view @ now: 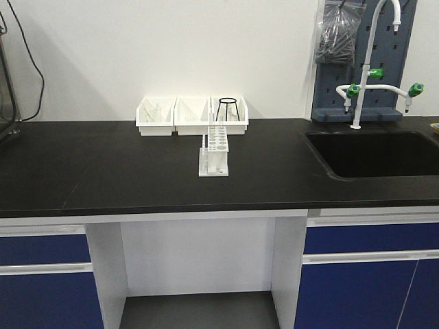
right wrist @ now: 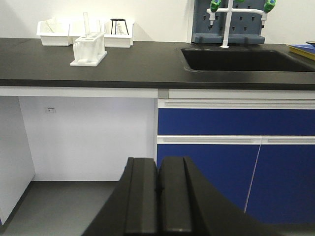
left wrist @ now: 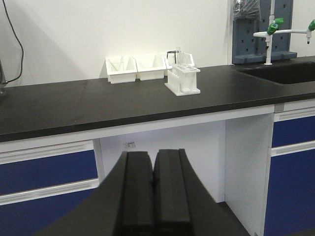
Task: Flip and reinsert test tube from rack
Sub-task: 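Drive the base toward the white test-tube rack on the bench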
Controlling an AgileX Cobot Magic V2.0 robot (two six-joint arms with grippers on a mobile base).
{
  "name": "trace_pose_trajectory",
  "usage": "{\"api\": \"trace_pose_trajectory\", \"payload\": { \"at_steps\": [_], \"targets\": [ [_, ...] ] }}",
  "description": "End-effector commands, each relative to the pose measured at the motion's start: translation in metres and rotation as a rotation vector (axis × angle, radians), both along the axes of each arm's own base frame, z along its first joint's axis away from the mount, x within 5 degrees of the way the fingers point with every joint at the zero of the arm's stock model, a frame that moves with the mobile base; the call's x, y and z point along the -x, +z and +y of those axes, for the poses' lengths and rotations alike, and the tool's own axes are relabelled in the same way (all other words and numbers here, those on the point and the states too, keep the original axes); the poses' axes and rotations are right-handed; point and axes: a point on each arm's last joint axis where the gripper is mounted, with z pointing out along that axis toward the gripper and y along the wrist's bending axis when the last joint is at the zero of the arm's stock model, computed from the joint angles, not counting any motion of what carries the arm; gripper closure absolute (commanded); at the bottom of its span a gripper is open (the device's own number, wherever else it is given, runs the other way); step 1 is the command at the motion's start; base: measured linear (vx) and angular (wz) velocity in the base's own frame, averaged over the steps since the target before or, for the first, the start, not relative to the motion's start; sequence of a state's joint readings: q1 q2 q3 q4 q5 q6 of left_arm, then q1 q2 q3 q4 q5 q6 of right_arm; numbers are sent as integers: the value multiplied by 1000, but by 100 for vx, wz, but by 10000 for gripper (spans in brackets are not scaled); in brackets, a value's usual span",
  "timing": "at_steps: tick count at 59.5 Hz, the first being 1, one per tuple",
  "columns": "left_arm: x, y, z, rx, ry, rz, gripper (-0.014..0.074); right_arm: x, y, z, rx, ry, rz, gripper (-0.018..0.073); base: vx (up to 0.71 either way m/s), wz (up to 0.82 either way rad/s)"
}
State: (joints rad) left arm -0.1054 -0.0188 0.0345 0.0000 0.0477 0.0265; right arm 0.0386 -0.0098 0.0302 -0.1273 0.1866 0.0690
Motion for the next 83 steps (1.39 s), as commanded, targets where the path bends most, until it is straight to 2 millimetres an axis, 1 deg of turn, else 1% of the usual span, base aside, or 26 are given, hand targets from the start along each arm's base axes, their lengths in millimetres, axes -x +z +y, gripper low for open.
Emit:
{"api": "trace_pose_trajectory", "payload": {
  "at_steps": [1, 50, 83],
  "targets": [
    [1, 10, 0, 12, 0, -94, 602, 0, 7, 1, 13, 11, -93, 570, 0, 0],
    [1, 10, 0, 12, 0, -94, 602, 0, 7, 1, 13, 11, -93, 570, 2, 0],
    [1, 10, 0, 12, 0, -94, 602, 0, 7, 1, 13, 11, -93, 570, 29, 2]
  ]
}}
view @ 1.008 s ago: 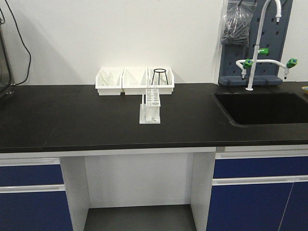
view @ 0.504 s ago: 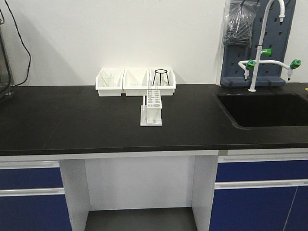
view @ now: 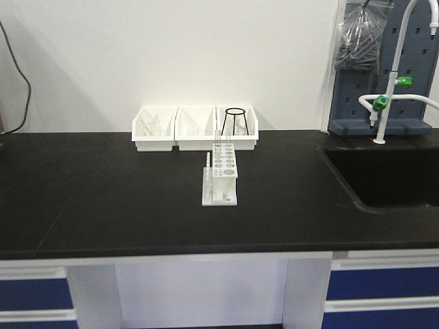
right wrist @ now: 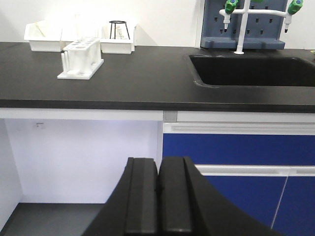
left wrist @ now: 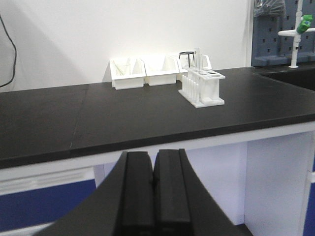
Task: Flip and reinsert test tube from rack
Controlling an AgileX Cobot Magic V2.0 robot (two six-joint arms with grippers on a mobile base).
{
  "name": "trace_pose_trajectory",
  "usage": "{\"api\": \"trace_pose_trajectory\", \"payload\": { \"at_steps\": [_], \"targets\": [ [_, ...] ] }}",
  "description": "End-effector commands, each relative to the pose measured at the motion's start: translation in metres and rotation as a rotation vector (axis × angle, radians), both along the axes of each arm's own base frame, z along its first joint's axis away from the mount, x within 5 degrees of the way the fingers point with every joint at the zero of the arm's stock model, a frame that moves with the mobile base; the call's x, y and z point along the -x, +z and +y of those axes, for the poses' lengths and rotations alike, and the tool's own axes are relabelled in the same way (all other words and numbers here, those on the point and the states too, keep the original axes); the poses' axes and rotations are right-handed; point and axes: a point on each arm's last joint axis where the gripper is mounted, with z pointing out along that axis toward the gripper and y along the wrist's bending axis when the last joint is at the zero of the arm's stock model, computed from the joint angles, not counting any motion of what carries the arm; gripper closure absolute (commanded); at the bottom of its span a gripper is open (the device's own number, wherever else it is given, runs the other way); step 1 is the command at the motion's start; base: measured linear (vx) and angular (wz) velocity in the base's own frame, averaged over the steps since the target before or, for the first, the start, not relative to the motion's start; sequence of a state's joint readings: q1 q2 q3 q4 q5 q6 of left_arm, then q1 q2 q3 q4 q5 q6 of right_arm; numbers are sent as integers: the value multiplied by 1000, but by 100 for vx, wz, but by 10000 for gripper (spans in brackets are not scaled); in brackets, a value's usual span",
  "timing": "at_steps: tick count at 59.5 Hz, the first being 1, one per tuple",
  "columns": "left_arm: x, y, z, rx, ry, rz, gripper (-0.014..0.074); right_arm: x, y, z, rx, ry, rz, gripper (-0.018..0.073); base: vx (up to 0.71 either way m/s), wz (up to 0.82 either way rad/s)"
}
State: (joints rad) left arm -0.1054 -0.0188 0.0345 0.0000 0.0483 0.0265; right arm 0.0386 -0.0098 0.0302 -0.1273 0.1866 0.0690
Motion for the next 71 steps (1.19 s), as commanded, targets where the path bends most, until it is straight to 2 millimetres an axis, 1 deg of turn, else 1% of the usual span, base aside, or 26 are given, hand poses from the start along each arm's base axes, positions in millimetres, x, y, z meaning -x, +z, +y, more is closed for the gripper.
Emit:
{"api": "trace_pose_trajectory", "payload": {
  "at_steps": [1, 39, 71],
  "targets": [
    [1, 10, 0, 12, 0, -94, 602, 0, 7, 1, 13, 11, -93, 570, 41, -5],
    [1, 10, 0, 12, 0, -94, 602, 0, 7, 1, 13, 11, -93, 570, 43, 4],
    [1, 10, 0, 12, 0, -94, 602, 0, 7, 1, 13, 11, -93, 570, 34, 3]
  ]
}}
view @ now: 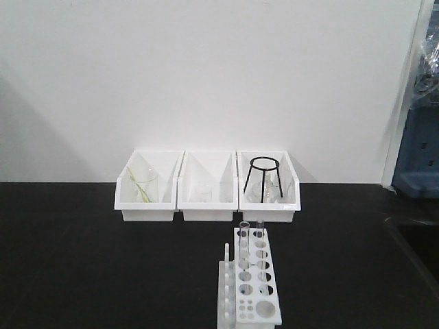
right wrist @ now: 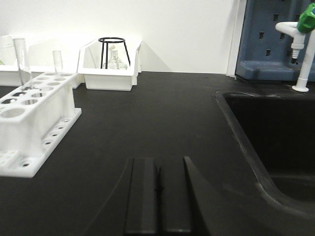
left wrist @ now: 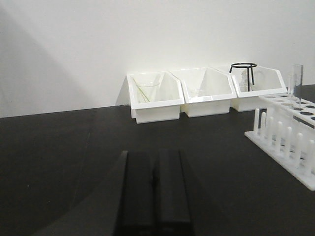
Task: Flip and reinsert test tube from rack
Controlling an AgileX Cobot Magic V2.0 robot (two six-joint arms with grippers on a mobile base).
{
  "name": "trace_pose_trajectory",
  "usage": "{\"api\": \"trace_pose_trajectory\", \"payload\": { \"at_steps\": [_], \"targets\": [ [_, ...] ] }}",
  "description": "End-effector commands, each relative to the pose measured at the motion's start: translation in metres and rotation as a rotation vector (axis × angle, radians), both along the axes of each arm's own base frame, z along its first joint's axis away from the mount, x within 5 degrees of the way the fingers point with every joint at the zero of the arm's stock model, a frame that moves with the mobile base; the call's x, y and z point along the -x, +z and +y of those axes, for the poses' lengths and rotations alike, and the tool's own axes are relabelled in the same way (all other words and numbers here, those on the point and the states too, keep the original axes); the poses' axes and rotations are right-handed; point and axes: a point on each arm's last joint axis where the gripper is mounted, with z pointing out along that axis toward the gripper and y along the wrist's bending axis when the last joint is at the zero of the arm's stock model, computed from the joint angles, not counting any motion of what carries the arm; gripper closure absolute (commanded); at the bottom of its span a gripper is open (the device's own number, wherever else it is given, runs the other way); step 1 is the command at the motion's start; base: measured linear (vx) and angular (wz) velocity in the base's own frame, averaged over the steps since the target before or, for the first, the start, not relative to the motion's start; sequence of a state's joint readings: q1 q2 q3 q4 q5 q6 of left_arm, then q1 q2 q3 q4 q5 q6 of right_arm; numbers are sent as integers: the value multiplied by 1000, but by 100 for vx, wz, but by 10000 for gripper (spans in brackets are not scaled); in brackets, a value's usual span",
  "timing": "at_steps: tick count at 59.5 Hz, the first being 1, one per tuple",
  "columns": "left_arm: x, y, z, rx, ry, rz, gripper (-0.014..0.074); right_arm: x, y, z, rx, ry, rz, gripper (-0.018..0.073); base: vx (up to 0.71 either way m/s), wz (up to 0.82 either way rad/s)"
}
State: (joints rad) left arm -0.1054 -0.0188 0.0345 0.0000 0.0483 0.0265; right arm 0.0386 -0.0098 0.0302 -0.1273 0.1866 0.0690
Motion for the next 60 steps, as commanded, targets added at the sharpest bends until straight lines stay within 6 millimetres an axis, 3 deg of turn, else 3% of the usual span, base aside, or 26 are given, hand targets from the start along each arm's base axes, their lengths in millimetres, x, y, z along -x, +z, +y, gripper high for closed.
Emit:
{"api": "trace_pose_trajectory", "payload": {
  "at_steps": [1, 24, 60],
  "targets": [
    [1, 10, 0, 12, 0, -94, 602, 0, 7, 1, 13, 11, -93, 570, 29, 0],
    [1, 10, 0, 12, 0, -94, 602, 0, 7, 1, 13, 11, -93, 570, 21, -6],
    [1, 10, 0, 12, 0, -94, 602, 0, 8, 1, 13, 12, -99, 570, 1, -1]
  ]
}}
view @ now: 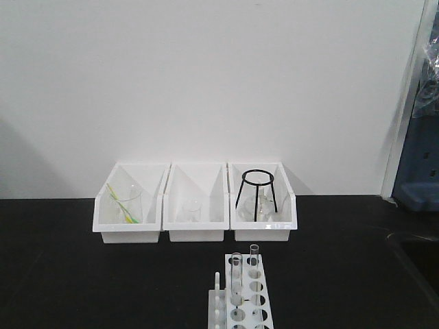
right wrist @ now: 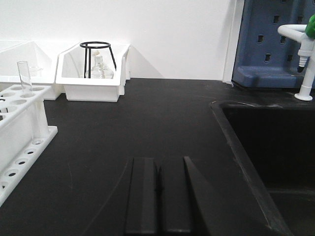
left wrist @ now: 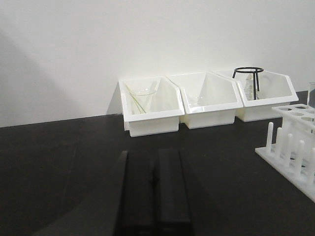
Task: Flip and reinsert test tube from rack
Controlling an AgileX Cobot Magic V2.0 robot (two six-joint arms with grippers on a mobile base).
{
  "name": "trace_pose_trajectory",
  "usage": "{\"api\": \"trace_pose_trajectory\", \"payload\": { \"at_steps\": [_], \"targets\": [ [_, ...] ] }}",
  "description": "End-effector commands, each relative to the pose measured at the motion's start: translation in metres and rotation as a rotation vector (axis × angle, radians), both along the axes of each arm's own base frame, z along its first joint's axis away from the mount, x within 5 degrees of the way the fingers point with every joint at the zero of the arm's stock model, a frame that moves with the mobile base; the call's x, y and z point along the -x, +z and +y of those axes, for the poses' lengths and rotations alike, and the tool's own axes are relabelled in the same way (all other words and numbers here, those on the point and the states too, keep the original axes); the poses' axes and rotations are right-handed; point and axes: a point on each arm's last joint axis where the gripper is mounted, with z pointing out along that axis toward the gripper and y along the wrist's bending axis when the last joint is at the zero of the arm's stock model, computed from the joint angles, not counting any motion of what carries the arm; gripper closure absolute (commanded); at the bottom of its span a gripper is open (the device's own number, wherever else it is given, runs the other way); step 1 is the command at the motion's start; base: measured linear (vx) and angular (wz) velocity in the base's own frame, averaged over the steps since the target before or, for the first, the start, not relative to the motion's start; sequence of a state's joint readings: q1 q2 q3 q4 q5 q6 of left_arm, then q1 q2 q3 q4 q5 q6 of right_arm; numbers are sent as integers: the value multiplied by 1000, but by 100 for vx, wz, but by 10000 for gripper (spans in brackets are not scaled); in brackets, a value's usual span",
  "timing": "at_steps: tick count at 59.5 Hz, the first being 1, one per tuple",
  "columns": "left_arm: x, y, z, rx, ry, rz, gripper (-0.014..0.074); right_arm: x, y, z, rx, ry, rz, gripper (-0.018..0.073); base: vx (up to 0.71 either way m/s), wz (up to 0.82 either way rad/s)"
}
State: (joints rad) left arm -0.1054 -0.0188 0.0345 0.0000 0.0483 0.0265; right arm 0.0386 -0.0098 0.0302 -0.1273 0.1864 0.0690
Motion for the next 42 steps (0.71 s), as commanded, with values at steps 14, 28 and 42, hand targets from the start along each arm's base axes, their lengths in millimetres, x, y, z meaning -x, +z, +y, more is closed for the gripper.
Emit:
{"api": "trace_pose_trajectory", "payload": {
  "at_steps": [14, 28, 42],
  "targets": [
    [1, 10, 0, 12, 0, -94, 602, 8, 53, 5, -8, 54, -480, 570, 0, 0],
    [1, 10, 0, 12, 0, -94, 602, 14, 183, 2, -25, 33, -625, 570, 0, 0],
    [1, 10, 0, 12, 0, -94, 602, -56, 261, 5, -18, 31, -557, 570, 0, 0]
  ]
}}
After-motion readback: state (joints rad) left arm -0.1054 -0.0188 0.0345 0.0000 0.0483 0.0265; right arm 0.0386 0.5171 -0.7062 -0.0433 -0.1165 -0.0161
